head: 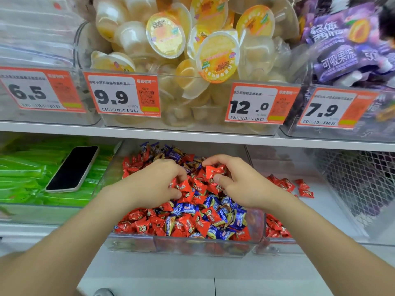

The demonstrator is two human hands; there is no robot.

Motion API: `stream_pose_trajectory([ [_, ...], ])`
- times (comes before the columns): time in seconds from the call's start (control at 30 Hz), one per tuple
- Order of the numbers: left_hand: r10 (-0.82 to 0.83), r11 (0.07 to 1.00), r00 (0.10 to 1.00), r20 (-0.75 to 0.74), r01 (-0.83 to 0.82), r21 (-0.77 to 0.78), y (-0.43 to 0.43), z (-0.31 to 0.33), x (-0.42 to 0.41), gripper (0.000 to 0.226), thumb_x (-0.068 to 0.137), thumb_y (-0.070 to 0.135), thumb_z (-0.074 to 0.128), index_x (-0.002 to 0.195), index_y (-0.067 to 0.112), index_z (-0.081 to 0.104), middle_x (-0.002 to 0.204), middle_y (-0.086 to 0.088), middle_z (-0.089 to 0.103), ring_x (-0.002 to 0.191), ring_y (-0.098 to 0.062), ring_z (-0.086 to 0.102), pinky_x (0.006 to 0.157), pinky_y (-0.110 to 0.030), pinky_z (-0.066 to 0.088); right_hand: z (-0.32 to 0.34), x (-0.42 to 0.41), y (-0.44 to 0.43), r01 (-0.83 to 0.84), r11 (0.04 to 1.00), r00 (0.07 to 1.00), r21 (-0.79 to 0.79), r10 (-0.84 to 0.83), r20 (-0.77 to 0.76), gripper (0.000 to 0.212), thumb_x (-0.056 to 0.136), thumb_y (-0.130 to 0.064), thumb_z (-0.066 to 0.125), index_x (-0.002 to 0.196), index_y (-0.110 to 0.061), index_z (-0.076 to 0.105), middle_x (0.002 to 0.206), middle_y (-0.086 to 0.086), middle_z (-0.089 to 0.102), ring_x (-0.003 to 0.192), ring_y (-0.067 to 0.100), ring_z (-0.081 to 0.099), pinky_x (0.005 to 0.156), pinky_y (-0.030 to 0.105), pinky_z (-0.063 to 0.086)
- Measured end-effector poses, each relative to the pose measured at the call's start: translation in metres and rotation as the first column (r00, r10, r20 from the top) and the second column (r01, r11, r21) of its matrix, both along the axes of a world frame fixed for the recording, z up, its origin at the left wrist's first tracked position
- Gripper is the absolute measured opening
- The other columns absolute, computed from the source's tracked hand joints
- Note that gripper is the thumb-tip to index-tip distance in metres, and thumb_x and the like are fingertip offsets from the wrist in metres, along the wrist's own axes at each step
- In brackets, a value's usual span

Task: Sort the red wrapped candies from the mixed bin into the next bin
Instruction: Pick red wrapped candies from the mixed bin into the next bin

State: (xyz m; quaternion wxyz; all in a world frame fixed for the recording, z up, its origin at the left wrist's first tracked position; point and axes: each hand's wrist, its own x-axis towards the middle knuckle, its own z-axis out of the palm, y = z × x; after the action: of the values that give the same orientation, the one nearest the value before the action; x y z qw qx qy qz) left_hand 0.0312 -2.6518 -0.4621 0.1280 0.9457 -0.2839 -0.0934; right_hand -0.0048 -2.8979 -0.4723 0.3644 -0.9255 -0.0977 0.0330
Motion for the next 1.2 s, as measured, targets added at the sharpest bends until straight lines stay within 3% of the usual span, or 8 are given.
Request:
stream_pose_trajectory([
  [0.1,0.062,0.994,0.997,0.041,-0.058,-0.09,-0.003,0.001,-0.007,0.028,0.096,0.039,0.073,0.123,0.03,0.068,0.112,0.009,0.066,0.102,-0.012,0.059,0.091,-0.034,0.048,0.0,-0.003,-0.001,0.005,0.997,0.999,0.076,-0.001,-0.047,0.039,0.105,-0.02,0.063,0.134,-0.047,0.061,0.115,0.0,0.068,0.074,0.026,0.071,0.076,0.051,0.064],
  [0.33,0.102,0.743,0.944,-0.312,-0.281,-0.607,-0.03,0.013,-0.037,0.011,0.102,0.029,0.068,0.105,0.027,0.078,0.093,0.005,0.076,0.072,-0.017,0.077,0.06,-0.02,0.059,0.012,-0.023,0.007,0.131,0.897,0.991,0.423,-0.103,-0.088,0.034,0.108,-0.017,0.061,0.137,-0.034,0.066,0.107,0.008,0.077,0.08,0.018,0.074,0.092,0.049,0.063],
  [0.6,-0.04,0.57,0.889,-0.457,-0.355,-0.741,-0.065,0.019,-0.06,0.012,0.098,0.02,0.072,0.105,0.024,0.081,0.098,-0.003,0.08,0.085,-0.021,0.078,0.08,-0.033,0.064,0.028,-0.057,-0.036,0.165,0.882,0.986,0.442,-0.158,-0.053,0.03,0.107,-0.017,0.062,0.131,-0.033,0.07,0.079,0.003,0.068,0.065,0.019,0.066,0.064,0.035,0.06],
  [0.7,-0.001,0.662,0.955,-0.298,-0.223,-0.716,-0.082,0.017,-0.063,0.011,0.099,0.027,0.071,0.106,0.031,0.078,0.095,0.008,0.077,0.079,-0.014,0.078,0.085,-0.041,0.063,0.026,-0.061,-0.073,0.312,0.881,0.95,0.355,-0.284,-0.132,0.023,0.109,-0.019,0.059,0.123,-0.033,0.071,0.074,0.003,0.057,0.062,0.016,0.064,0.062,0.027,0.056],
  [0.83,-0.061,0.806,0.997,-0.053,0.018,-0.591,-0.118,0.023,-0.068,0.011,0.1,0.029,0.068,0.106,0.035,0.075,0.077,0.031,0.067,0.055,0.004,0.06,0.058,-0.009,0.039,0.011,-0.06,-0.12,0.402,0.914,0.913,0.05,-0.397,-0.092,0.022,0.104,-0.025,0.066,0.125,-0.031,0.069,0.083,-0.002,0.07,0.064,0.013,0.073,0.062,0.029,0.06],
  [1.0,-0.124,0.859,0.982,0.142,0.178,-0.48,-0.173,0.021,-0.06,0.016,0.098,0.039,0.07,0.114,0.037,0.074,0.09,0.027,0.067,0.078,0.008,0.057,0.079,-0.015,0.043,0.003,-0.06,-0.149,0.309,0.942,0.948,-0.133,-0.316,-0.029,0.047,0.096,-0.023,0.075,0.142,-0.03,0.063,0.137,-0.007,0.069,0.126,0.011,0.065,0.11,0.041,0.051],
  [1.1,-0.142,0.891,0.977,0.158,0.196,-0.409,-0.195,0.012,-0.047,0.023,0.098,0.038,0.07,0.12,0.034,0.073,0.11,0.015,0.069,0.092,0.0,0.053,0.097,-0.031,0.047,0.004,-0.061,-0.161,0.357,0.913,0.933,-0.199,-0.36,0.02,0.041,0.1,-0.012,0.066,0.138,-0.025,0.068,0.128,-0.005,0.074,0.122,0.014,0.066,0.111,0.037,0.05],
  [1.2,-0.224,0.913,0.967,0.125,0.253,-0.32,-0.201,0.01,-0.037,0.033,0.099,0.034,0.07,0.132,0.031,0.07,0.124,0.01,0.071,0.108,-0.007,0.062,0.105,-0.037,0.049,0.01,-0.065,-0.165,0.448,0.875,0.893,-0.182,-0.449,0.035,0.042,0.094,0.0,0.055,0.12,-0.024,0.077,0.097,-0.004,0.078,0.096,0.013,0.073,0.085,0.027,0.059],
])
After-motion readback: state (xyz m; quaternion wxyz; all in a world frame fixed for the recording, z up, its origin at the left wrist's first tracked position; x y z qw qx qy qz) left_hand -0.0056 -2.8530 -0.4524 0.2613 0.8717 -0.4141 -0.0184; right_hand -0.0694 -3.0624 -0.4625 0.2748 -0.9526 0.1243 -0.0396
